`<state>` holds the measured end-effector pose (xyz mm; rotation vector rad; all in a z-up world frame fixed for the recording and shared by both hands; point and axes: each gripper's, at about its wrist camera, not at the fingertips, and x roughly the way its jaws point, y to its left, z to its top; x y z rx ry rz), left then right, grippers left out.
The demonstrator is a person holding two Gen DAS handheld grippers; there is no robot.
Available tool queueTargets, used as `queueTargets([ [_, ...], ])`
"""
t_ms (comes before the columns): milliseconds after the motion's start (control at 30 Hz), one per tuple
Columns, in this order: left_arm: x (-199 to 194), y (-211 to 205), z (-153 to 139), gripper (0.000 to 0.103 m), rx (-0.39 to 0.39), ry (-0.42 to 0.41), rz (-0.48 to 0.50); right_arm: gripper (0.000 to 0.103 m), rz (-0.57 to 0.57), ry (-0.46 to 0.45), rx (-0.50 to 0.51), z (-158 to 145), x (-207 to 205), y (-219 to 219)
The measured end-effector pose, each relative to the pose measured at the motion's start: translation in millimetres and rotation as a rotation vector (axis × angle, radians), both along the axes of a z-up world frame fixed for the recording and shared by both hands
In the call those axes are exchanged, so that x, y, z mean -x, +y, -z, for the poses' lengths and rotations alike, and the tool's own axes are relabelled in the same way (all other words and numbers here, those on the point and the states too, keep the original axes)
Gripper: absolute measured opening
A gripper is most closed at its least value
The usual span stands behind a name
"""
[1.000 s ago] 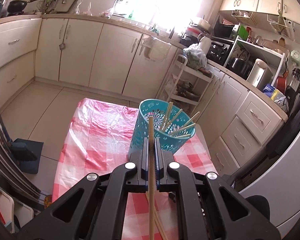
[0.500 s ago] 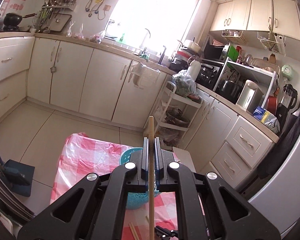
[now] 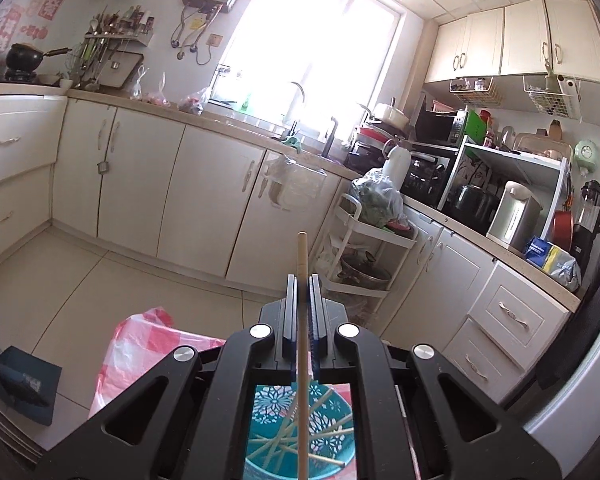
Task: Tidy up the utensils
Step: 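Carry the stick with the left gripper over the basket opening, then open the left gripper to drop the stick into the basket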
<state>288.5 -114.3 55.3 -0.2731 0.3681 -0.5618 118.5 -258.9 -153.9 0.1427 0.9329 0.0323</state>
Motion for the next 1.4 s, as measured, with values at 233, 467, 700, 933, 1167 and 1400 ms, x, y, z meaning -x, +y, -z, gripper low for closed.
queueTargets([
  [233, -38, -34, 33, 0.005, -0.055, -0.001, -0.067, 0.006, -0.010, -0.002, 0.014, 0, 0, 3],
  [467, -41, -54, 63, 0.005, -0.153, 0.024, -0.054, 0.006, -0.010, -0.003, 0.004, 1, -3, 3],
  [700, -34, -51, 81, 0.005, -0.189, 0.063, -0.044, 0.006, -0.012, -0.006, 0.014, 1, -3, 4],
  [933, -32, -37, 82, 0.005, -0.183, 0.093, -0.054, 0.006, -0.011, -0.011, 0.034, 1, -2, 8],
  [1167, -29, -42, 91, 0.005, -0.278, 0.140, 0.000, 0.007, -0.012, -0.012, 0.046, 1, -2, 11],
  [1400, -13, -30, 101, 0.041, -0.350, 0.199, -0.011, 0.007, -0.015, -0.012, 0.057, 0, -1, 13],
])
